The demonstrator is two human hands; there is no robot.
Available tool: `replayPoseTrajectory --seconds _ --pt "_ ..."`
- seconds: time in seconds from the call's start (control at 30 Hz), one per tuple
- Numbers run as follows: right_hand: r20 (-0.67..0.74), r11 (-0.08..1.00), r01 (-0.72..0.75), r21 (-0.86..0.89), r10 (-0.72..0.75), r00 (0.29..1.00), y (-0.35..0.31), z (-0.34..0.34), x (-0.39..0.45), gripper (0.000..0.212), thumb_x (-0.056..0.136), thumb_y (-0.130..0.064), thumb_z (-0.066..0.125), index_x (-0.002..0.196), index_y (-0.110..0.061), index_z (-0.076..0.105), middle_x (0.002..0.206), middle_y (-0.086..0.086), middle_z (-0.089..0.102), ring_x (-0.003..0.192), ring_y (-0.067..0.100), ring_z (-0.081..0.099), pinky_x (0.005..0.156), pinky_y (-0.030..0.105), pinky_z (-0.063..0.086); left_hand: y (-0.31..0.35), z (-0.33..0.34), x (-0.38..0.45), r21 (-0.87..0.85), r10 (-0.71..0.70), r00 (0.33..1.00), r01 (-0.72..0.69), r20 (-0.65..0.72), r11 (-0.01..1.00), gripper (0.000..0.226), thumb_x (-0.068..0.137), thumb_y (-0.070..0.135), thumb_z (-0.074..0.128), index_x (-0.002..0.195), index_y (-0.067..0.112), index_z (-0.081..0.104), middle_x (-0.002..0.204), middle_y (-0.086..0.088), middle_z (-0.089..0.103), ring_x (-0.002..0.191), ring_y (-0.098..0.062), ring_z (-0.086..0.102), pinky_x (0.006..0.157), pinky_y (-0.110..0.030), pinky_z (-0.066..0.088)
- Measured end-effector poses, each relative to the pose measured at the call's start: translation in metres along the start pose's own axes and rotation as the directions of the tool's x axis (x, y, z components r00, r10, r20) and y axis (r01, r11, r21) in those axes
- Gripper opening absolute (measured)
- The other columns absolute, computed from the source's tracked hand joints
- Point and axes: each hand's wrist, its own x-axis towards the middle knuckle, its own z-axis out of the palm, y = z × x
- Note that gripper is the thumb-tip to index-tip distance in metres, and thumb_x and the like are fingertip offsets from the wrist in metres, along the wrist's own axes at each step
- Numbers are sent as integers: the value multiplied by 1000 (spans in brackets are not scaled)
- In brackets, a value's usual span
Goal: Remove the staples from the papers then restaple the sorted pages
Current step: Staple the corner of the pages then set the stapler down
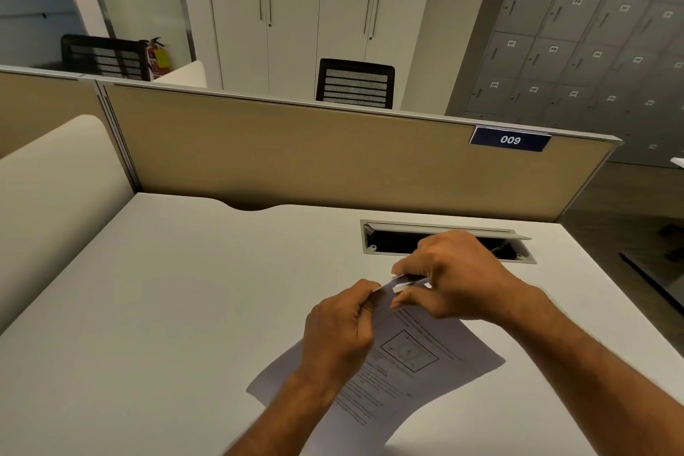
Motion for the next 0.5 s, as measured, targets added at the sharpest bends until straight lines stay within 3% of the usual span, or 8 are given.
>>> replayPoseTrajectory --seconds 0.1,0.23,0.33,0.43,0.5 --pt "-66 998 -2 68 7 998 1 2 -3 40 74 -59 66 96 -28 77 74 -7 75 64 11 65 58 30 56 -1 -1 0 -10 -4 1000 4 -5 1000 29 95 36 42 102 23 67 84 7 72 63 -7 58 55 -7 42" --pt "-92 988 -27 151 41 995 5 8 -7 64 65 -74 59 110 -30 71 87 -11 76 75 7 68 66 32 58 -1 0 1 -29 -24 999 23 -21 999 29 94 35 44 103 23 68 84 6 72 60 -7 57 53 -7 40" --pt "-172 960 -28 278 78 982 8 14 -13 66 65 -70 67 109 -22 72 93 -7 77 80 7 70 70 29 60 -3 0 0 -49 -23 999 22 -26 999 29 94 35 43 106 22 67 89 5 74 68 -10 63 56 -19 54" --pt "-272 835 -60 547 245 931 16 23 -23 58 62 -55 83 105 -17 74 93 -4 77 83 9 72 74 26 59 -6 0 0 -50 -28 999 26 -45 998 30 94 34 41 105 22 67 85 10 69 66 -9 62 56 -13 50" --pt "-277 643 -103 759 462 842 22 30 -30 47 60 -42 86 100 -21 75 88 -1 76 80 12 71 74 24 58 -10 0 1 -60 -45 996 41 -73 997 29 94 32 42 104 22 68 81 14 65 64 -6 60 55 -7 43"
